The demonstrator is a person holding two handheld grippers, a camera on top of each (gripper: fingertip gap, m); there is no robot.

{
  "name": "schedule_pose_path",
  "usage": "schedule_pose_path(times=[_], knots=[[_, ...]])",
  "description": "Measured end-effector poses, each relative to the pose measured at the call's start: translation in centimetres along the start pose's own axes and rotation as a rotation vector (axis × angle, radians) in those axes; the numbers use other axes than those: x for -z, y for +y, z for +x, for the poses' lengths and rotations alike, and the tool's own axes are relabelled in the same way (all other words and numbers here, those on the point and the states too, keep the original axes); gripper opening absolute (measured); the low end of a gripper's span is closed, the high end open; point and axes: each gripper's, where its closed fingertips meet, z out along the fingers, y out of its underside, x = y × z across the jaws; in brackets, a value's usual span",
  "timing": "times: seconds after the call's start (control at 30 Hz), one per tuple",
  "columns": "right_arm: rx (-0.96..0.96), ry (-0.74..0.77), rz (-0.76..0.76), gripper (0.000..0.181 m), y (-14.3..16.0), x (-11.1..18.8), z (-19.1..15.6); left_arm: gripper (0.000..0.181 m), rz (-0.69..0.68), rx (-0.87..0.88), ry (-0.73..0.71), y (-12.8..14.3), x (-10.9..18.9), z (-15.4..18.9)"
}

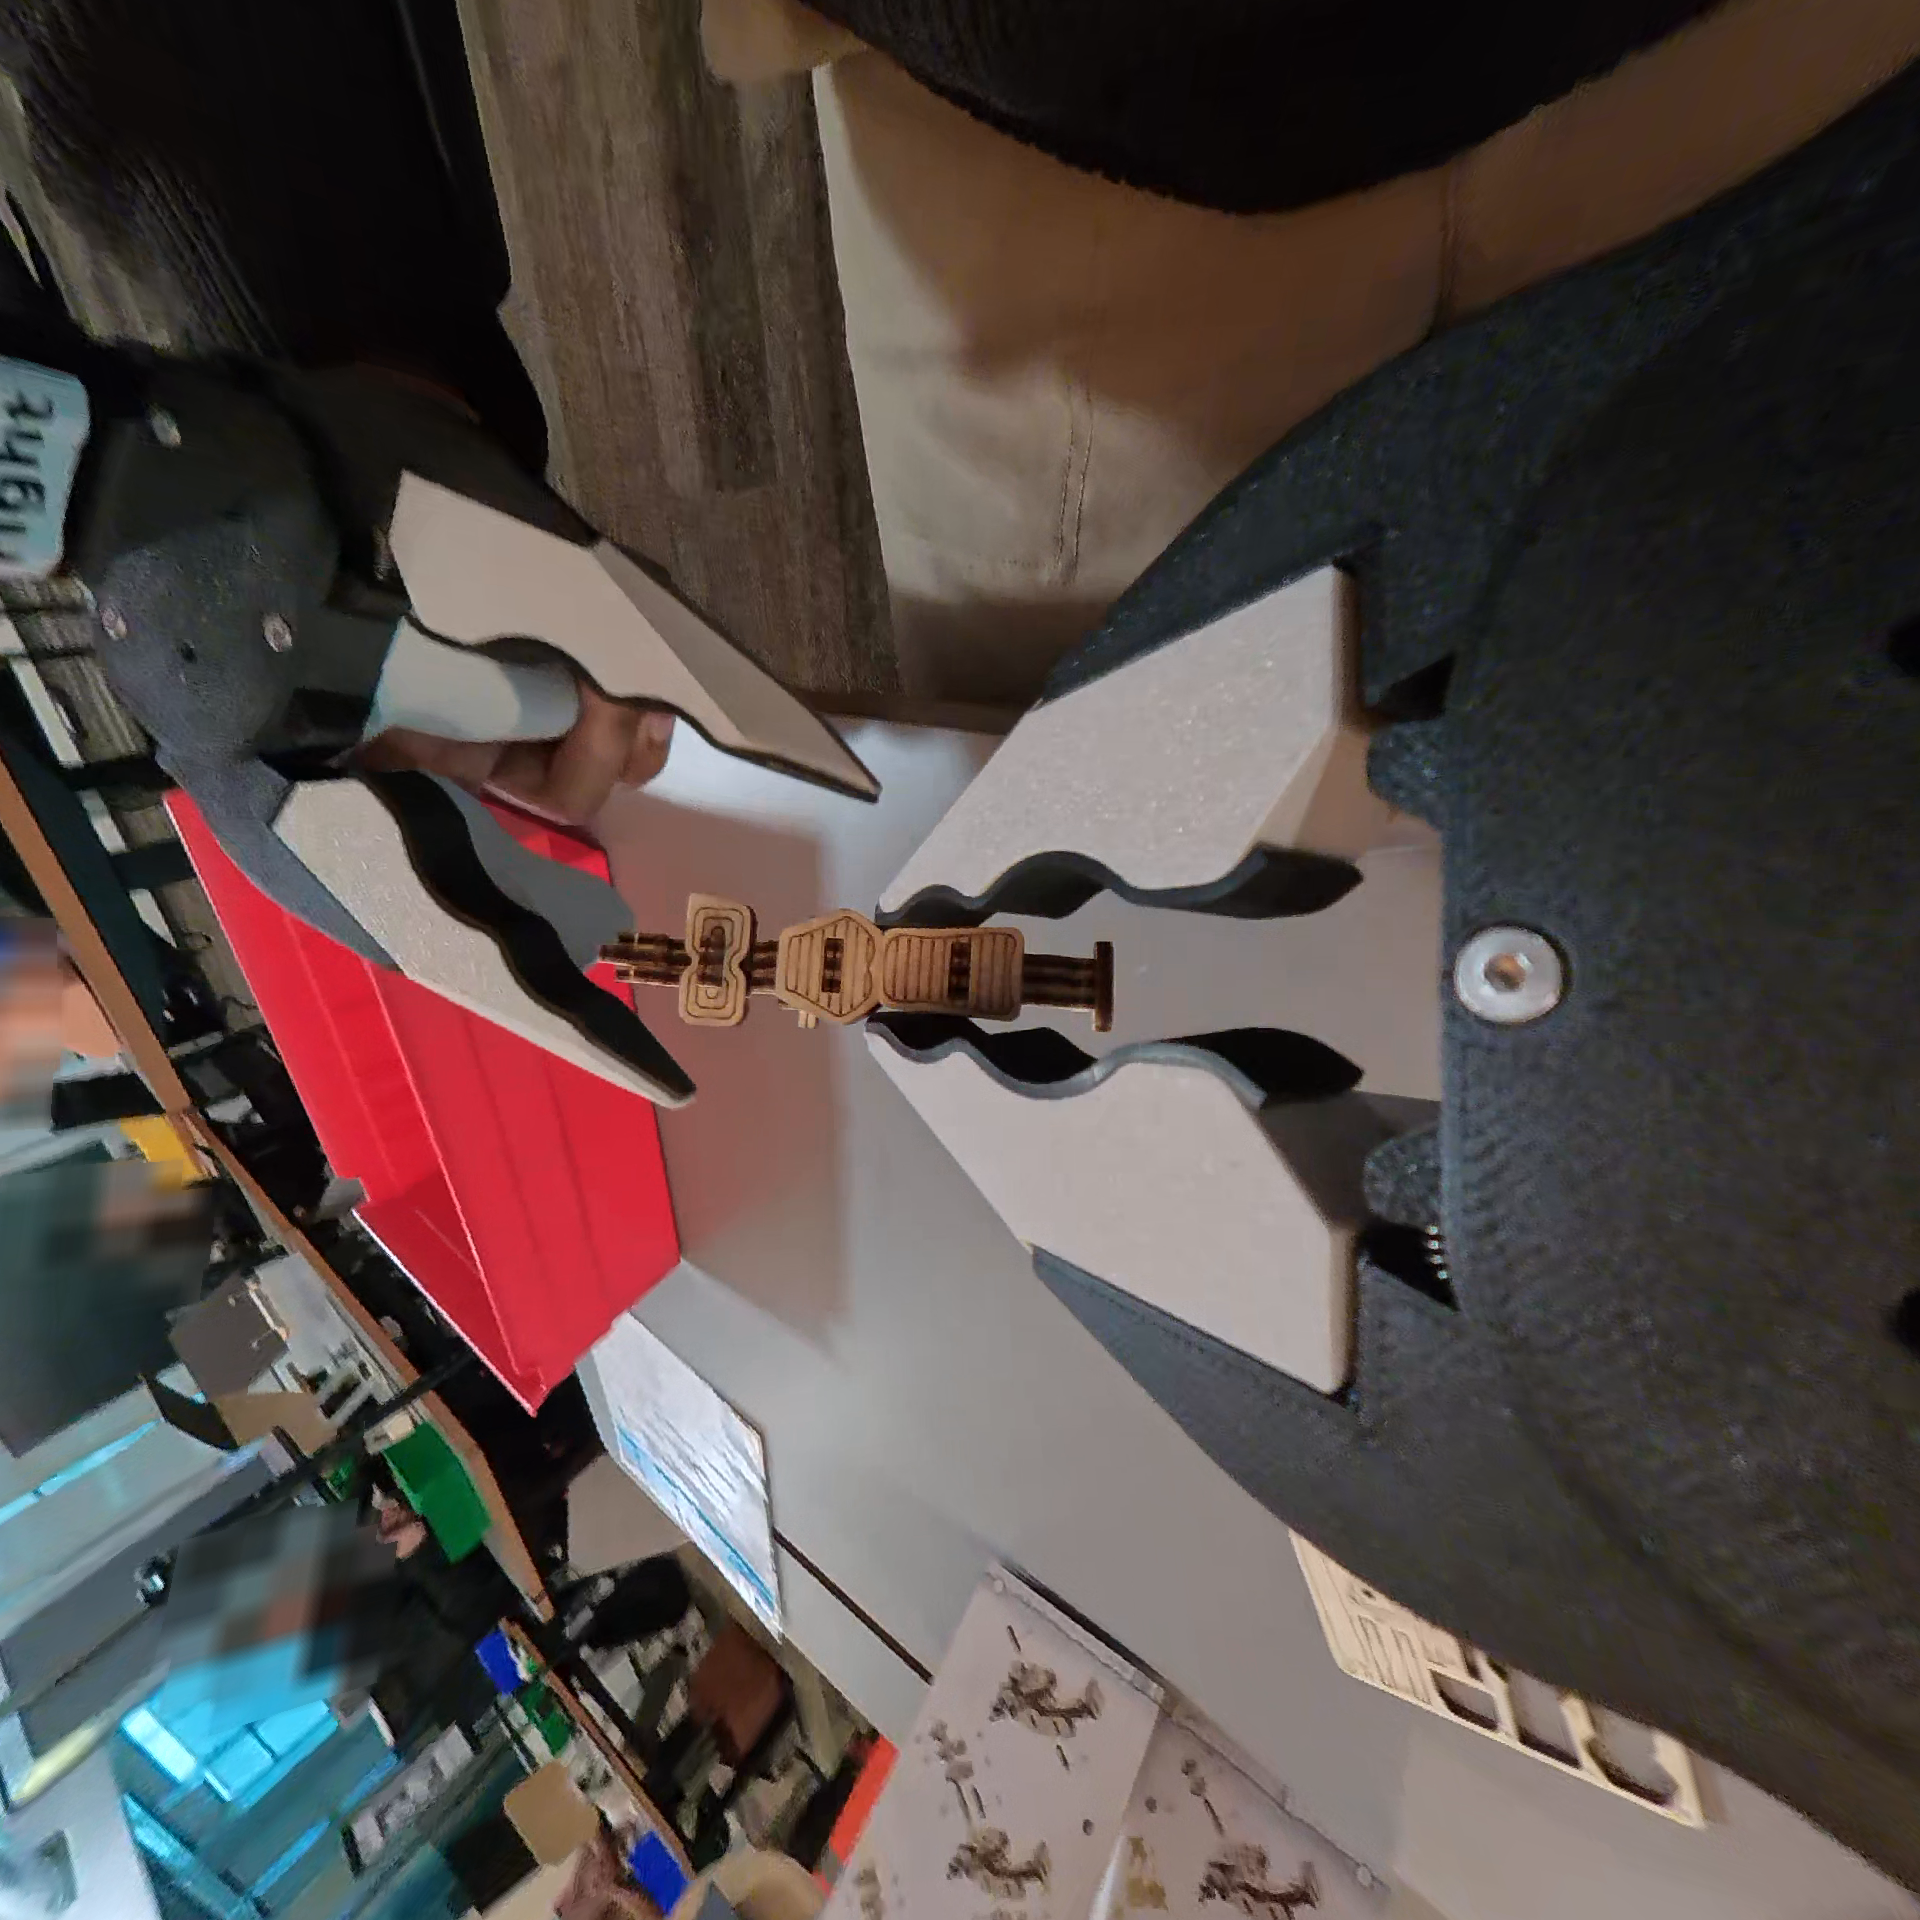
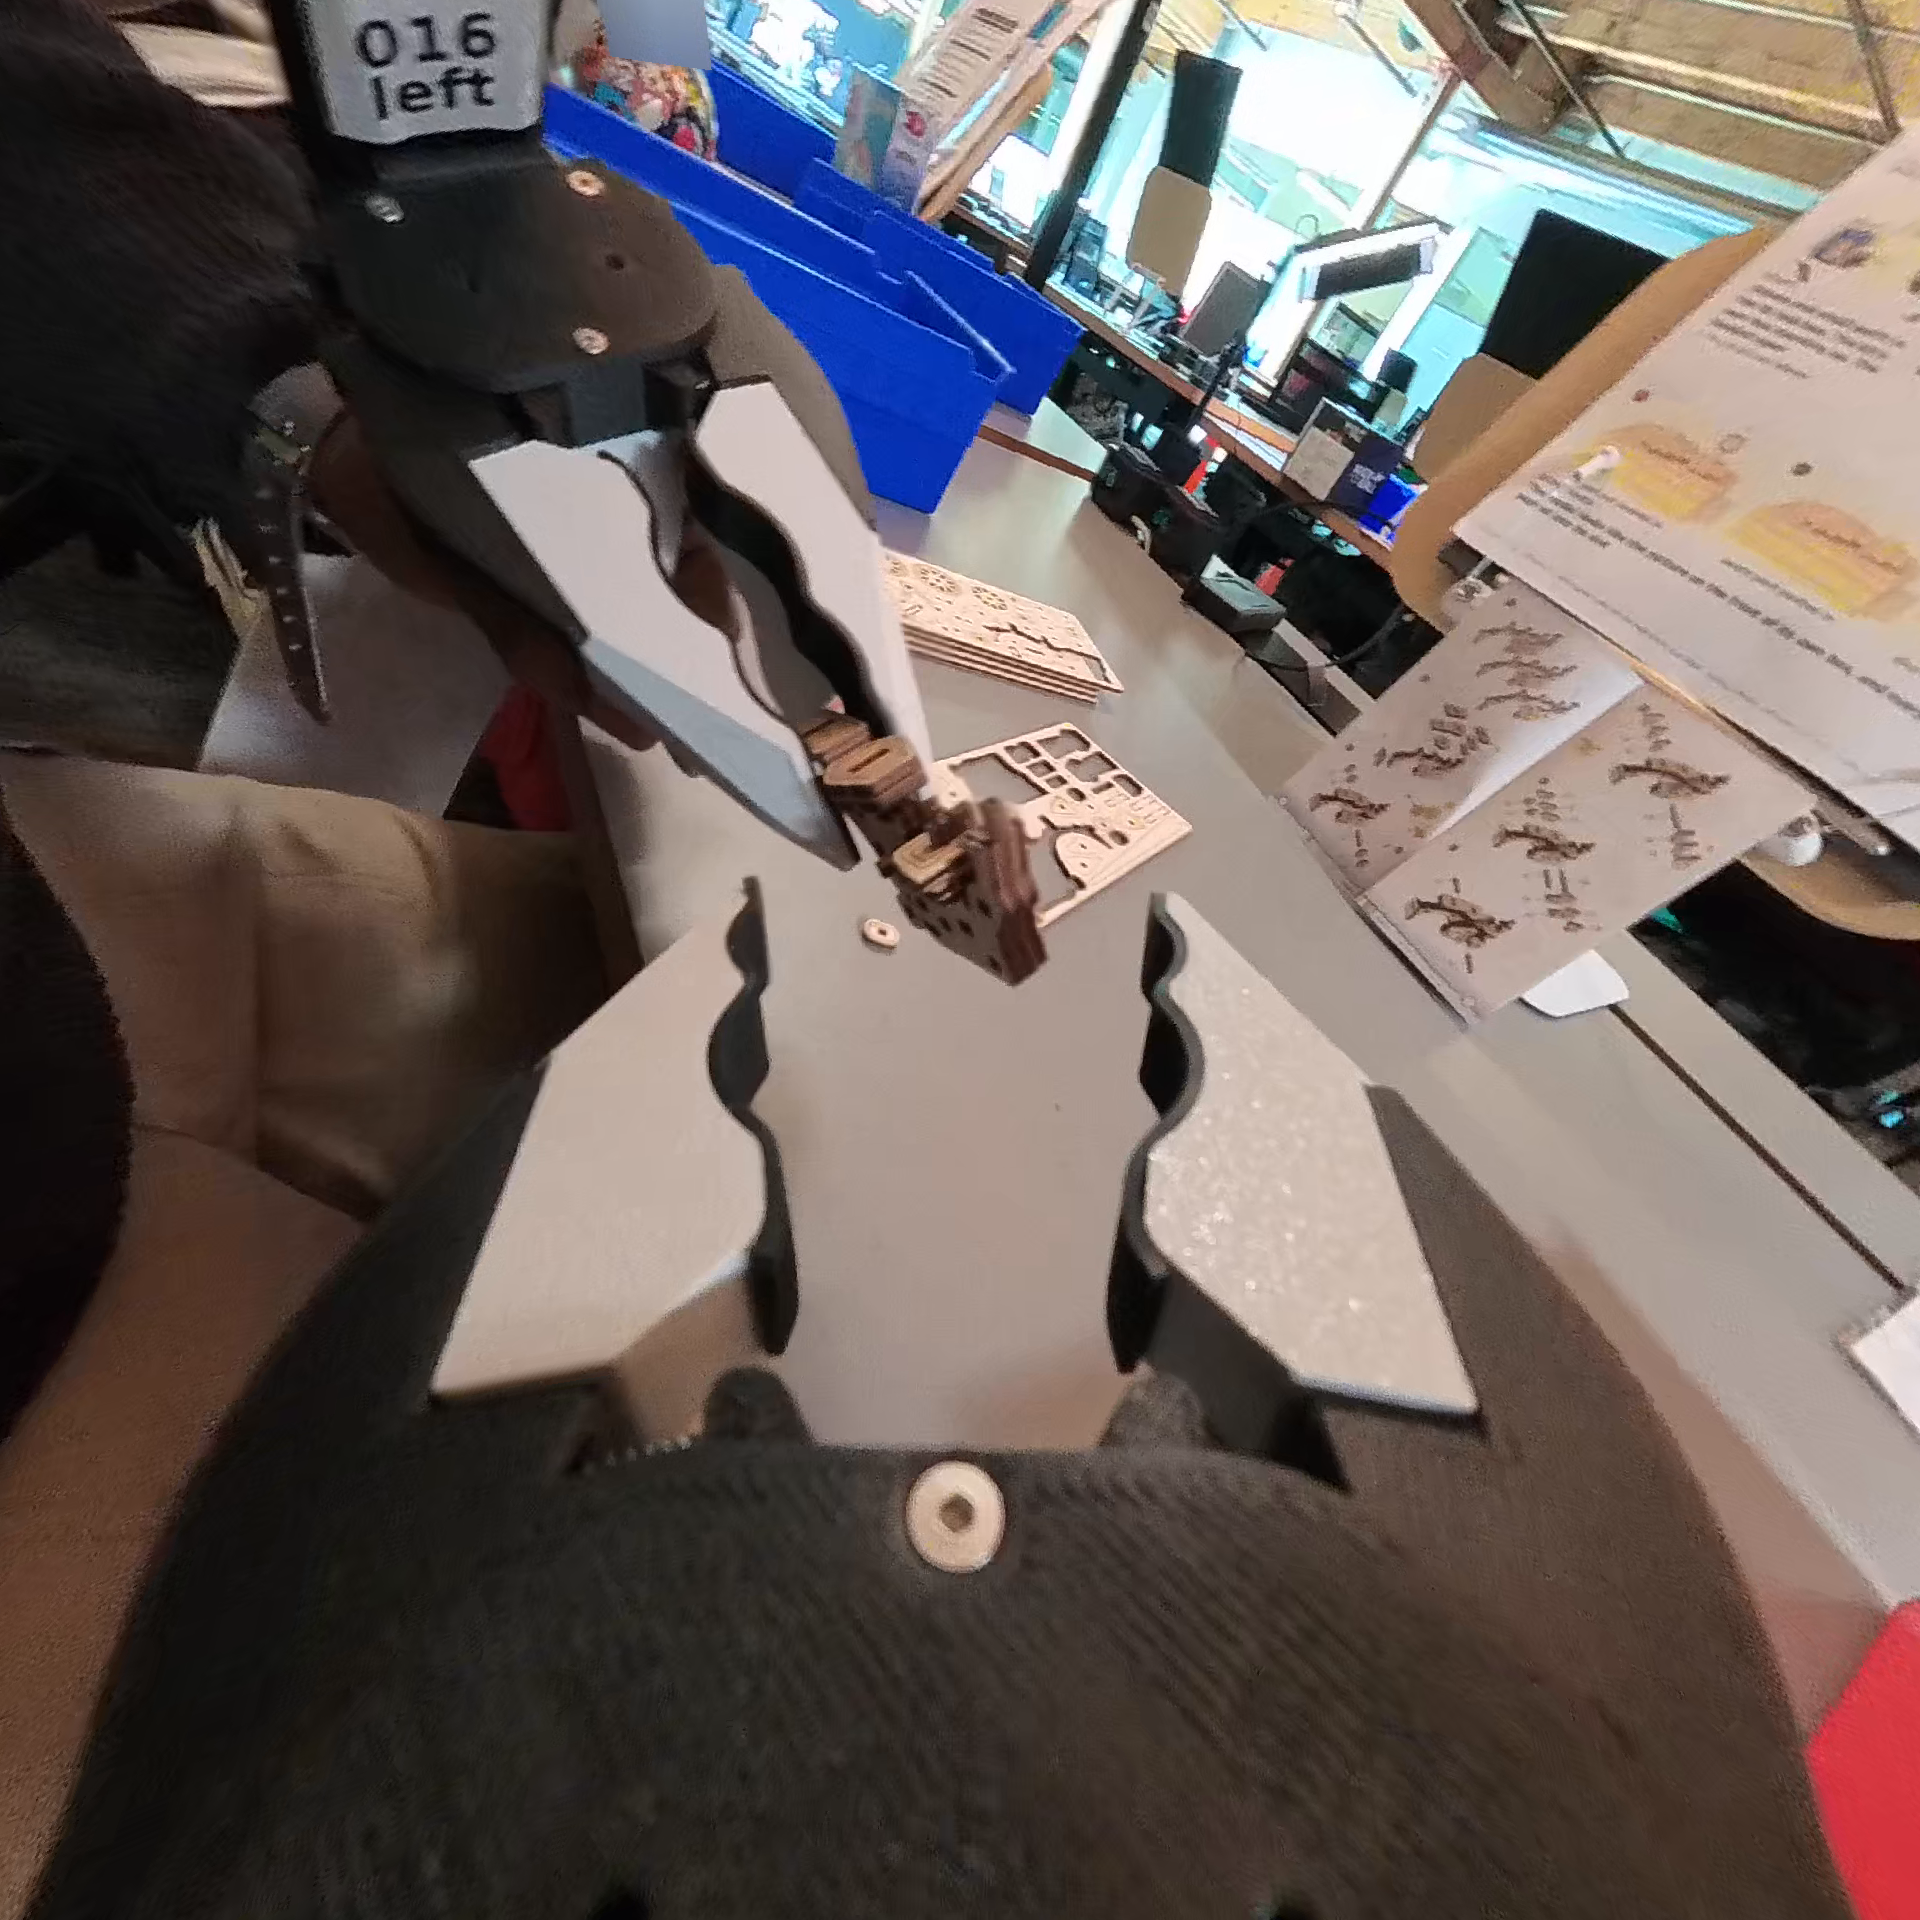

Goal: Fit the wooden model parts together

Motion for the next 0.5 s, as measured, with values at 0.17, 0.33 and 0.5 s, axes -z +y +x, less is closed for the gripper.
schedule_pose_path(times=[0.17, 0.33, 0.5], knots=[[0.133, -0.008, -0.016, 0.068, 0.07, 0.03, -0.77, 0.015, -0.006, -0.042, 0.037, 0.31, -0.08, 0.72], [0.212, -0.014, -0.048, 0.059, 0.74, 0.21, -0.93, 0.015, -0.009, -0.048, 0.058, 0.49, -0.13, 0.96], [0.165, -0.028, -0.026, 0.052, 0.54, 0.36, -0.82, 0.014, -0.013, -0.023, 0.08, 0.76, -0.21, 1.11]])
